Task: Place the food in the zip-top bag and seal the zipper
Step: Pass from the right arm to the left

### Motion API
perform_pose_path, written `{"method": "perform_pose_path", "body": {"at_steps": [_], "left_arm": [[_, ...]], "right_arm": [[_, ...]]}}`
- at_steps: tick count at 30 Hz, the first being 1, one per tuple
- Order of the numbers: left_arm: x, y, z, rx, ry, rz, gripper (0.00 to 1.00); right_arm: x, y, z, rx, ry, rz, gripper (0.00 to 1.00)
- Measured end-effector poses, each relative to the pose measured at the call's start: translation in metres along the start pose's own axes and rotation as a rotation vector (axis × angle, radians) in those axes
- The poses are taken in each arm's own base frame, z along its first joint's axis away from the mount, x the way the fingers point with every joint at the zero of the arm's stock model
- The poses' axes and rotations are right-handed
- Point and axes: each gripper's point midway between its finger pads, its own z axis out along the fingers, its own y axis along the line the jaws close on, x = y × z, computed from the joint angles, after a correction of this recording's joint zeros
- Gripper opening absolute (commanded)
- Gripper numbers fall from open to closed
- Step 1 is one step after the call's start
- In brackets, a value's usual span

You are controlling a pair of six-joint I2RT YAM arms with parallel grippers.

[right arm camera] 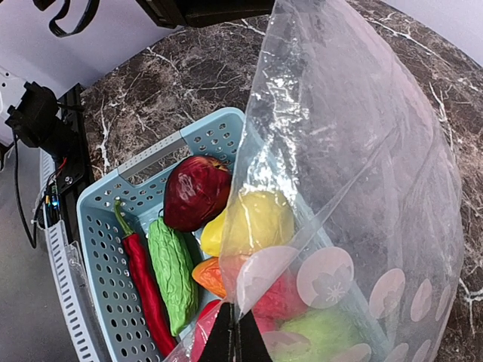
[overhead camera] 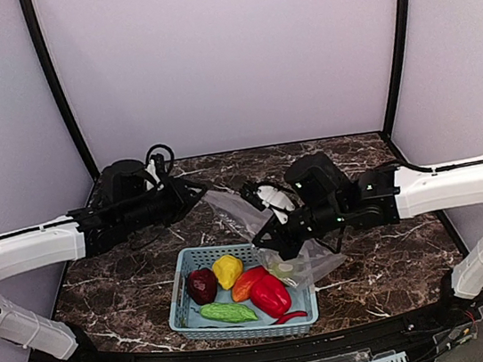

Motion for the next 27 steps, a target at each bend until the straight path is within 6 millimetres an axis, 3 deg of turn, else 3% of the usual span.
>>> {"method": "perform_pose_path", "body": {"at_steps": [2, 6, 8, 10, 13, 14, 19, 23, 27], "left_arm": [[0.001, 0.003, 0.000, -0.013, 0.005, 0.010, 0.02], [0.003, 0.003, 0.001, -0.012, 0.015, 0.045, 0.01], [0.005, 0.000, 0.001, 0.002, 0.029, 0.086, 0.01], [0.005, -0.013, 0.000, 0.042, 0.054, 0.147, 0.01], [0.001, -0.053, -0.007, 0.165, 0.087, 0.278, 0.01], [-0.002, -0.077, -0.013, 0.234, 0.101, 0.347, 0.01], [-0.006, -0.134, -0.043, 0.422, 0.127, 0.593, 0.01], [0.004, -0.155, -0.073, 0.529, 0.167, 0.729, 0.01], [0.015, -0.162, -0.095, 0.602, 0.210, 0.803, 0.01]], "right_arm": [[0.000, 0.000, 0.000, 0.005, -0.001, -0.006, 0.03], [-0.002, -0.003, -0.002, 0.026, -0.010, -0.007, 0.57], [-0.007, -0.006, -0.009, 0.051, -0.029, -0.002, 0.74], [-0.018, -0.011, -0.023, 0.089, -0.073, 0.010, 0.83], [-0.039, -0.023, -0.056, 0.138, -0.164, 0.053, 0.92], [-0.045, -0.029, -0.066, 0.151, -0.193, 0.078, 0.95], [-0.070, -0.079, -0.120, 0.231, -0.326, 0.205, 0.99], [-0.075, -0.104, -0.141, 0.226, -0.359, 0.275, 0.99], [-0.078, -0.112, -0.152, 0.161, -0.371, 0.314, 0.99]]}}
